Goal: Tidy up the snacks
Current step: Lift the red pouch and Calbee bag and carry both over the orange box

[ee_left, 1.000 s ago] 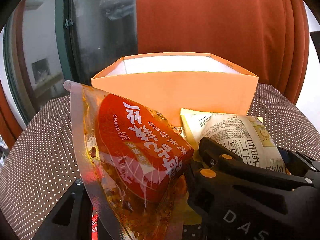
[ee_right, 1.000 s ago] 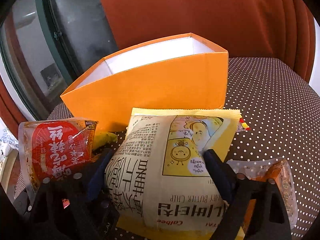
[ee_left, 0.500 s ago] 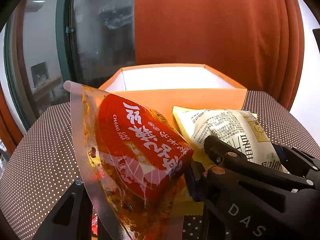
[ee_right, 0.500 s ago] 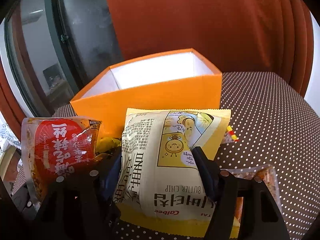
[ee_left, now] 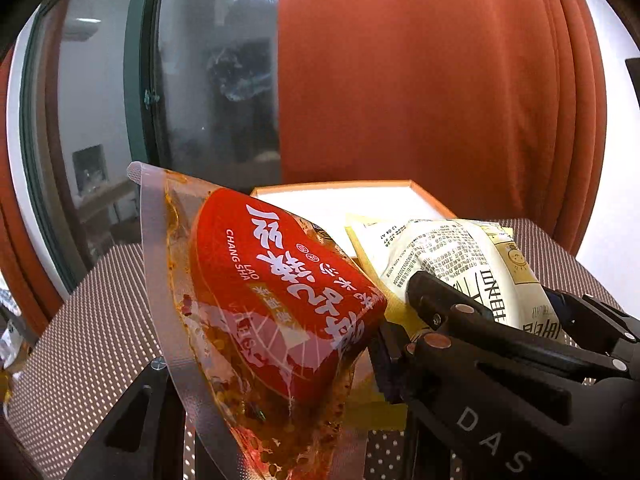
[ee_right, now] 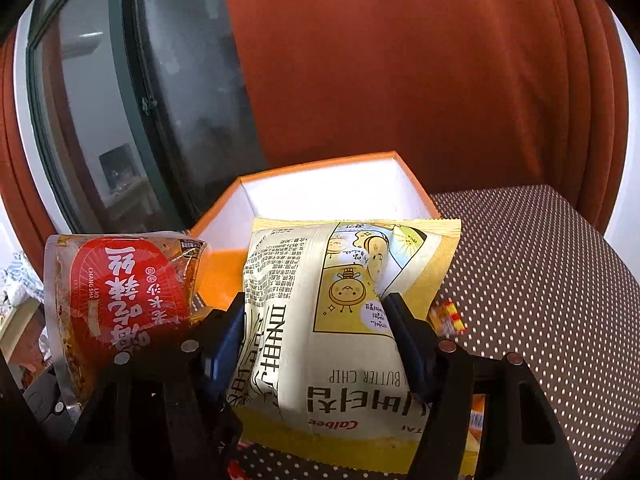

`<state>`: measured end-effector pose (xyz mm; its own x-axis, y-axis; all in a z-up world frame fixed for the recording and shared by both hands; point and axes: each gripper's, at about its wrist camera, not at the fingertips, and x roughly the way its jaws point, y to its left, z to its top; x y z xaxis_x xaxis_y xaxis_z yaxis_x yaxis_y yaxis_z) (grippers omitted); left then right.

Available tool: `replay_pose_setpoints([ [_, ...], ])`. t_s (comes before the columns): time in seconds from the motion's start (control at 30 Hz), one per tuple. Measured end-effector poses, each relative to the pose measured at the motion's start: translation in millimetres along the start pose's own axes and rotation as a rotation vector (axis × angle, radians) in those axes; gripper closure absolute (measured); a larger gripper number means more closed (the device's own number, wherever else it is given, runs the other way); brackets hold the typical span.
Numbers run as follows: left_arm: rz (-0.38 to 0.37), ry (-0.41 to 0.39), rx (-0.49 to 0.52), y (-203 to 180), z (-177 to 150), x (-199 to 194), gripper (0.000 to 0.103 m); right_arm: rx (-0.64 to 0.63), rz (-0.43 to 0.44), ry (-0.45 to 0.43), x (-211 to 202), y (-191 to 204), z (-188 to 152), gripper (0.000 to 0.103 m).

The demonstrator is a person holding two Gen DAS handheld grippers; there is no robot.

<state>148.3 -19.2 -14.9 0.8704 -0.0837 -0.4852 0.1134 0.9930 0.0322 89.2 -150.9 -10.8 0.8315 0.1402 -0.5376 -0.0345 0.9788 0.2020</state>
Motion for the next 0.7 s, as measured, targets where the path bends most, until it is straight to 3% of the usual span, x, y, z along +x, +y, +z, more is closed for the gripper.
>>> replay_pose_setpoints([
  [0.3, 0.013, -0.057, -0.004, 3, 40, 2, 0.063, -0.003, 0.021, -0.056, -2, 6, 42, 0.033],
  [0.7, -0.009, -0.084, -0.025, 5, 76, 52, 0.062, -0.032, -0.008, -0.113, 38, 4, 94, 0.033],
])
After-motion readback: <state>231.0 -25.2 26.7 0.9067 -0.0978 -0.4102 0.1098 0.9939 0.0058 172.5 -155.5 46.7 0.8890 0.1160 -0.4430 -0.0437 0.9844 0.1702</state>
